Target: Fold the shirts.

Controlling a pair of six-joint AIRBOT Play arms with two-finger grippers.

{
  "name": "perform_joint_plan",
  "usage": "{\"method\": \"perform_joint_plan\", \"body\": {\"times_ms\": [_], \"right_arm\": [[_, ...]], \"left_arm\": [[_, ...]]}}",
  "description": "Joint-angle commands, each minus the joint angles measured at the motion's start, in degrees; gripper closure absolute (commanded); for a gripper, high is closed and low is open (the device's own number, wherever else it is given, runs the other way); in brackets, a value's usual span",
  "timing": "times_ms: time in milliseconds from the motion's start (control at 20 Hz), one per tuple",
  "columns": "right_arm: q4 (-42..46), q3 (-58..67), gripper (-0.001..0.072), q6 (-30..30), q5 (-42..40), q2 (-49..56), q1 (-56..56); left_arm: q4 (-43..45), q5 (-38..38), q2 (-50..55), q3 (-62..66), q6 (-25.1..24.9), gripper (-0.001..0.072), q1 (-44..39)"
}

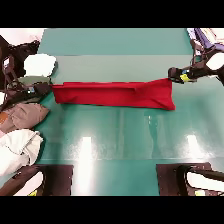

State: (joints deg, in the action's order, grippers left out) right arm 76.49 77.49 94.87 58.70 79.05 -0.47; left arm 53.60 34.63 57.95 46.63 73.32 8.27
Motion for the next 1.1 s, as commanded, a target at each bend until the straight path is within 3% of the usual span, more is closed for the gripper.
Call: {"method": "perform_joint_plan", "body": {"times_ms": [0,200,250,300,350,400,550,700,750,800,850,1050], "right_arm": [[0.2,5.0,0.0698,0.0,-3.1,5.9,0.0],[0.0,6.5,0.0695,0.0,-4.9,10.1,0.0],[-0.4,6.5,0.0691,0.0,-5.3,10.8,0.0],[-0.5,6.5,0.0580,0.0,-5.5,11.4,0.0],[-0.5,6.5,0.0341,0.0,-5.7,11.6,0.0],[-0.5,6.5,0.0216,0.0,-5.9,11.6,-0.4],[-3.6,6.5,0.0213,-1.4,-3.5,9.9,-3.1],[-11.0,6.5,0.0213,-8.3,7.4,9.7,-9.3],[-13.3,6.5,0.0210,-10.1,11.2,10.4,-11.9],[-16.1,6.5,0.0122,-12.1,14.5,11.5,-14.4],[-18.6,6.5,-0.0007,-13.2,16.7,12.7,-16.6],[-26.1,6.5,-0.0007,-14.6,19.7,17.7,-22.8]], "left_arm": [[-1.0,-2.3,8.0,4.4,-0.9,0.0678,0.0],[-2.0,-1.0,16.0,10.8,-1.1,0.0676,0.0],[-2.4,-1.0,17.5,12.0,-1.1,0.0551,0.0],[-3.2,-1.4,18.4,13.0,-1.0,0.0234,0.1],[-3.4,-1.4,18.9,13.8,0.1,0.0132,0.0],[-3.3,-1.0,18.9,14.7,0.2,0.0167,0.1],[-3.0,4.1,18.9,18.3,0.1,0.0167,0.1],[-3.1,12.9,18.9,19.8,-0.3,0.0174,0.0],[-3.0,15.4,18.9,19.6,-0.7,0.0373,0.1],[-3.0,18.1,18.9,19.6,-2.9,0.0645,0.0],[-3.1,20.4,18.9,19.6,-4.4,0.0677,0.0],[-3.1,27.4,18.9,19.6,-4.3,0.0677,0.0]]}}
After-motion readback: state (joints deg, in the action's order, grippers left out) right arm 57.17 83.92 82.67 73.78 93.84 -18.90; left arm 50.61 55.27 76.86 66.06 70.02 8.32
